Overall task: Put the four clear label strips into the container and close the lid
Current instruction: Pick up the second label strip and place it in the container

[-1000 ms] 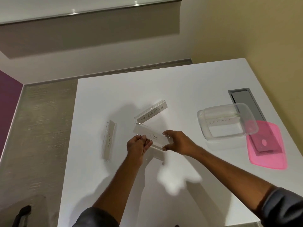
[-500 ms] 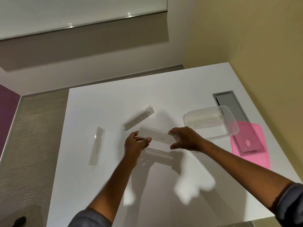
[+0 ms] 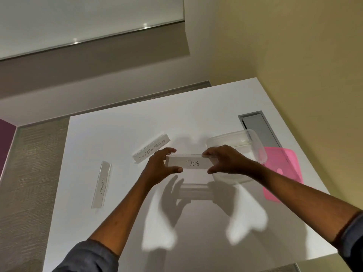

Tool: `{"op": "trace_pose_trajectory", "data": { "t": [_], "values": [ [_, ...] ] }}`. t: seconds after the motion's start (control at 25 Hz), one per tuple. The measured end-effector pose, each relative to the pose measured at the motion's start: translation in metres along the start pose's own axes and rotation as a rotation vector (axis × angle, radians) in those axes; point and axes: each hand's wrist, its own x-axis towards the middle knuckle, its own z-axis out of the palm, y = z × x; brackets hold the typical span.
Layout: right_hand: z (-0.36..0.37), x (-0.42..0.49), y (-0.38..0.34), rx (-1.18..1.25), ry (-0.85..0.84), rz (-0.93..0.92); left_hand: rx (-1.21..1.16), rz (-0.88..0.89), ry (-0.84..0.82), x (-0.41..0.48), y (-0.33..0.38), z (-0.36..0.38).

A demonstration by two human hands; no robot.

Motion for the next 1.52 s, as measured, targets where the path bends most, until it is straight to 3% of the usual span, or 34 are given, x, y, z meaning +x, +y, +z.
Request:
{"op": "trace_pose_trajectory", "data": {
  "t": [0.36, 0.6, 0.88, 1.52],
  "values": [
    [-0.033, -0.019, 0.06, -0.012, 0.036, 0.003, 0.434, 0.172, -0.303, 0.042, 0.065, 0.028],
    [-0.056, -0.028, 0.097, -0.076, 0.082, 0.066, 0.577, 0.288, -0.25, 0.063, 0.102, 0.069],
    [-0.071, -0.028, 0.128, -0.296, 0.012, 0.063, 0.739, 0.378, -0.267, 0.083, 0.126, 0.113],
    [-0.047, -0.001, 0.168, -0.581, -0.077, -0.009, 0.959, 0.35, -0.31, 0.113, 0.116, 0.178]
  ]
}}
